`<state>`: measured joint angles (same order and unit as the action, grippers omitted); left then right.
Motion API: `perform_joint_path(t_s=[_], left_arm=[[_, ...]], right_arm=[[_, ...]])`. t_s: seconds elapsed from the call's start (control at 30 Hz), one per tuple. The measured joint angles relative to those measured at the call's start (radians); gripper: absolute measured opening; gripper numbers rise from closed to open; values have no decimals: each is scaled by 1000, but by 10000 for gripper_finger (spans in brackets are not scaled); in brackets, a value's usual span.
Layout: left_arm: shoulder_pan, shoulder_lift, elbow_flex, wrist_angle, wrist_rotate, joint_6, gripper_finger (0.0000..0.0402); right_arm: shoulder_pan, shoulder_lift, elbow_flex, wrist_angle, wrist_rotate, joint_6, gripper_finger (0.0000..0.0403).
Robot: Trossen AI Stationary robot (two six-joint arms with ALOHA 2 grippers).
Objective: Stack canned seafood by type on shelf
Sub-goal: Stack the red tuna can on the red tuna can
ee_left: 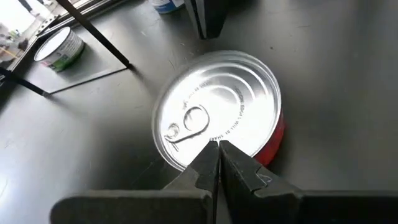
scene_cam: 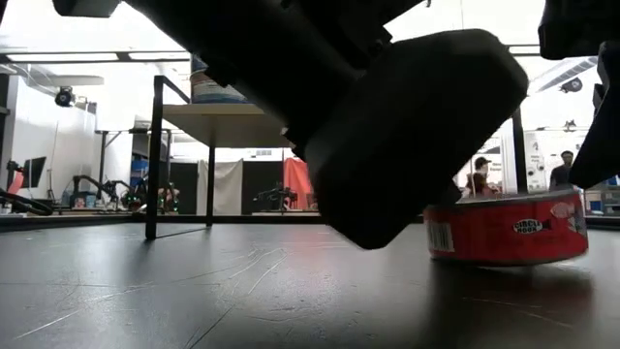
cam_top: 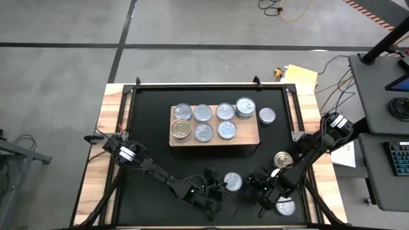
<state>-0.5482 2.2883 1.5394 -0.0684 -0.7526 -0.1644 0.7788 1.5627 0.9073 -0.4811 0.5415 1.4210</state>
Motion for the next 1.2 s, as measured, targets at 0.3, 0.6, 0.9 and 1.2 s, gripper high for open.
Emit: perform_joint_path(t_s=[0.3,0.6,0.9,1.2], left_arm=[[-30,5,-5,-24,28,-6,0],[-29,5,-4,-13,15,-6,0],[-29,4,-4,-15,12,-6,0],[-29,2,-6,-15,12,-5,0]], right_arm=[[0,0,-1,121,-3,-58,104],[0,39,1,315,87,-466,219],[-30,101,2,367,192,-789,300],[-114,124,3,431,70,-792,310]])
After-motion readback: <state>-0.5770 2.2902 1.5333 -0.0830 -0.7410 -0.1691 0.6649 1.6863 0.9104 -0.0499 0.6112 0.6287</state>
